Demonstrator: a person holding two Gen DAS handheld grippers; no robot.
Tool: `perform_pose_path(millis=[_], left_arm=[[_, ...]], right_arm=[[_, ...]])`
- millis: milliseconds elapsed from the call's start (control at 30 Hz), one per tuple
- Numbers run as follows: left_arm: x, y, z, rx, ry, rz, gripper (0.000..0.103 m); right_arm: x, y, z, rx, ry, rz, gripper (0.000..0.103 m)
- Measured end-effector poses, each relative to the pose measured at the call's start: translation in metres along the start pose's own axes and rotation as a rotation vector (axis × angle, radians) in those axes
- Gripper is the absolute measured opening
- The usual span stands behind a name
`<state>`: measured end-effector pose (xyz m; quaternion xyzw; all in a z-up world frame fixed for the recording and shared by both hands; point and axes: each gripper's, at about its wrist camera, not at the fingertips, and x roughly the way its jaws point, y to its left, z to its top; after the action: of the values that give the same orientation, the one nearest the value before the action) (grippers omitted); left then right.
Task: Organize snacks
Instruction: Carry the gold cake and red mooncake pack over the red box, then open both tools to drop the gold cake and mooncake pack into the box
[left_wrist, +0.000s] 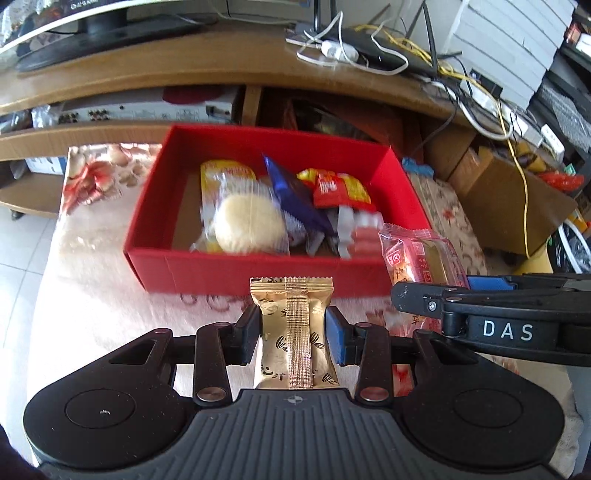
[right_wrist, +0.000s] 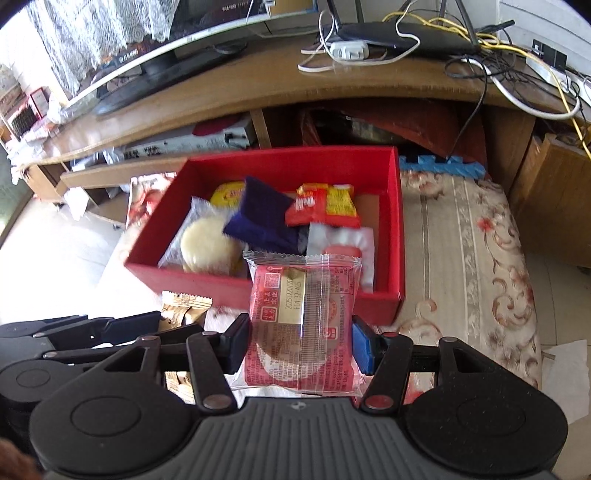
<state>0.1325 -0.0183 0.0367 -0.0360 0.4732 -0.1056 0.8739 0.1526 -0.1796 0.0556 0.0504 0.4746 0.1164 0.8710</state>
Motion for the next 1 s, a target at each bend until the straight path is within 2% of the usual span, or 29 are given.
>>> perform_pose_path(millis=[400,700,1000], left_arm=[[0.01,0.01,0.043,-0.015,-0.052,0.019,0.045],[0.034,0.021,0.068,-0.04,-0.048,0.033,0.045],[0.056,0.028,0.078,-0.064,-0.025,0.045,0.045]], right_arm=[[0.015,0.002,0.044,0.045,-0.043,0.025,0.052],[0.044,-0.003,0.07,0.065,-0.031,0.035,0.052],[0.071,-0.01,0.082,0.095,0.001,0.05,0.052]])
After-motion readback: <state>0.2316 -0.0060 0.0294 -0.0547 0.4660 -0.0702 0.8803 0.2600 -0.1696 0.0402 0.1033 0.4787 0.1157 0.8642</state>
